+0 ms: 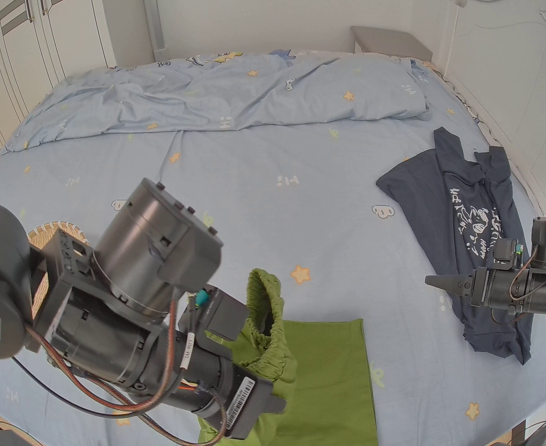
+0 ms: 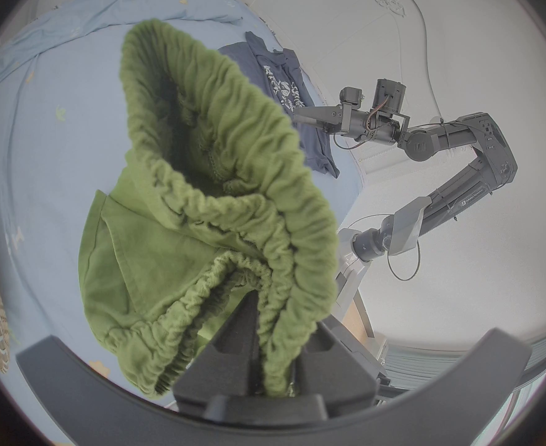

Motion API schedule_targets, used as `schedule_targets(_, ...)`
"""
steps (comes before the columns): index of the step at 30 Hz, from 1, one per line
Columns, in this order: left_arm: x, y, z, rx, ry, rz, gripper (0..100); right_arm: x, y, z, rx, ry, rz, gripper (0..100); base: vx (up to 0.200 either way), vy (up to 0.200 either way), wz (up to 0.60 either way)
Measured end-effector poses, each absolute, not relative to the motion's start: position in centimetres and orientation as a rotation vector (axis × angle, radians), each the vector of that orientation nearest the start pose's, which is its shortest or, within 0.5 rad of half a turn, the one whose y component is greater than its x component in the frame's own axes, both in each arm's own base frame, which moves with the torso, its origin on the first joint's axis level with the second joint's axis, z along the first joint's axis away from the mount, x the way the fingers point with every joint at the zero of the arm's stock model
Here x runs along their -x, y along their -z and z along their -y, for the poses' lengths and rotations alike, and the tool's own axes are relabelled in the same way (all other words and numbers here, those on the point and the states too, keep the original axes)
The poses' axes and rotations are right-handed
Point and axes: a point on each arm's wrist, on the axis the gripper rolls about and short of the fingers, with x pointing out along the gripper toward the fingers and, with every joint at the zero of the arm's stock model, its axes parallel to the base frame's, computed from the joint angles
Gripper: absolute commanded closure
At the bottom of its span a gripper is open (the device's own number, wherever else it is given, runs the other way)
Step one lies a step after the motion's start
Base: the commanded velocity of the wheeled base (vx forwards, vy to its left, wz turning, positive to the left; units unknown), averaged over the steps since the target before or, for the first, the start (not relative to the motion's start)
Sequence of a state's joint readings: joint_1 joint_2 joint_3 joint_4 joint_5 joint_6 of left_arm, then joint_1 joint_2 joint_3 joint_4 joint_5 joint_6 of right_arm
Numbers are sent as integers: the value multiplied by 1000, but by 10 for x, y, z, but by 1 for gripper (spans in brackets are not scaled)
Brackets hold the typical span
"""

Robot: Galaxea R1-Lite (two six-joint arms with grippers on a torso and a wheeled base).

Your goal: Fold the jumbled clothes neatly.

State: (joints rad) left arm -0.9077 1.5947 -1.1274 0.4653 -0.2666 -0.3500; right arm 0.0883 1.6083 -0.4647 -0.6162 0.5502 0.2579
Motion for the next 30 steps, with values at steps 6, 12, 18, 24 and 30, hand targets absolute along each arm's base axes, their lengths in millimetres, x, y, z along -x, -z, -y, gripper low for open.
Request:
schedule_targets(6, -155, -197, 218, -34, 910, -1078, 100, -236, -122, -33, -365, -555, -601, 0, 0, 0, 0)
schedule_targets(12, -157, -187, 227, -43, 905, -1078, 0, -236, -122, -33, -366, -555, -601, 0, 0, 0, 0)
schedule_targets(18, -163, -180, 238, -10, 919, -1038, 0, -236, -122, -33, -365, -557, -602, 0, 0, 0, 0)
schedule_targets(24, -167, -172, 254, 77, 957, -947, 0, -236, -122, -34, -364, -561, -602, 0, 0, 0, 0)
schedule_targets(30, -165, -159, 263, 145, 1009, -852, 0, -236, -122, -34, -364, -559, -601, 0, 0, 0, 0)
